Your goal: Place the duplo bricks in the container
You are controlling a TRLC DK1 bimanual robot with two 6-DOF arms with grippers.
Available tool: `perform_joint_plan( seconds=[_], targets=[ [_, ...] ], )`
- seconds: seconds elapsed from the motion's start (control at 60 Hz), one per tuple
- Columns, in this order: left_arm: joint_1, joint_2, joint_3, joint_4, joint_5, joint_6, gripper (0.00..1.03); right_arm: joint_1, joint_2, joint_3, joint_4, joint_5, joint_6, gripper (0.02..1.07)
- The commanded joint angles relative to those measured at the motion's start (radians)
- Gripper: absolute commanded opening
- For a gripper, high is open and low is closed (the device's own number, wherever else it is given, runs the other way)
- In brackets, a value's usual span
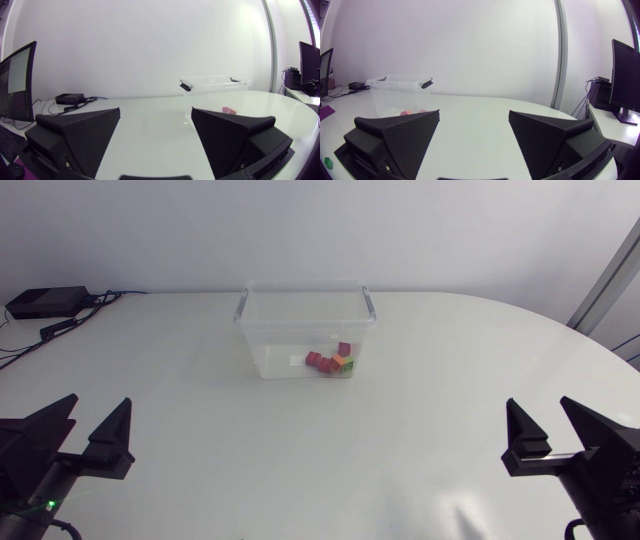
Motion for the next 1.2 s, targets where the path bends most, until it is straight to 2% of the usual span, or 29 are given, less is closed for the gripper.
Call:
perform_joint_plan(
  seconds=[0.0,0.15,0.217,0.45,0.55,0.617,0.7,0.867,0.917,1.033,1.183],
  targets=[
    [-0.002,-0.013,-0.017,-0.001,-0.001,0.005,1.0,-0.008,-0.006,-0.017,-0.006,0.009,-0.008,1.02],
    [0.005,-0.012,-0.017,-0.003,-0.001,0.007,1.0,-0.008,-0.006,-0.017,-0.006,0.009,-0.008,1.02],
    [-0.017,-0.013,-0.017,0.0,-0.001,0.01,1.0,-0.008,-0.006,-0.017,-0.006,0.009,-0.008,1.02],
    [-0.029,-0.013,-0.017,0.003,0.004,0.104,1.0,-0.008,-0.006,-0.017,-0.006,0.009,-0.009,1.02],
    [-0.037,-0.013,-0.003,-0.006,0.022,0.107,1.0,-0.008,-0.006,-0.017,-0.006,0.009,-0.009,1.02],
    [-0.041,-0.012,0.047,-0.106,0.122,0.15,1.0,-0.008,-0.006,-0.017,-0.006,0.009,-0.009,1.02],
    [-0.06,0.034,0.116,-0.187,0.144,0.168,1.0,-0.008,-0.006,-0.017,-0.006,0.009,-0.008,1.02],
    [-0.097,0.28,0.32,-0.325,0.144,0.173,1.0,-0.008,-0.006,-0.017,-0.006,0.009,-0.009,1.02],
    [-0.12,0.332,0.396,-0.399,0.144,0.18,1.0,-0.008,-0.006,-0.017,-0.006,0.009,-0.009,1.02],
    [-0.218,0.381,0.549,-0.572,0.133,0.183,0.96,-0.008,-0.006,-0.017,-0.006,0.009,-0.008,1.02],
    [-0.33,0.49,0.64,-0.758,0.078,0.196,0.98,-0.008,-0.006,-0.017,-0.006,0.009,-0.008,1.02]
  ],
)
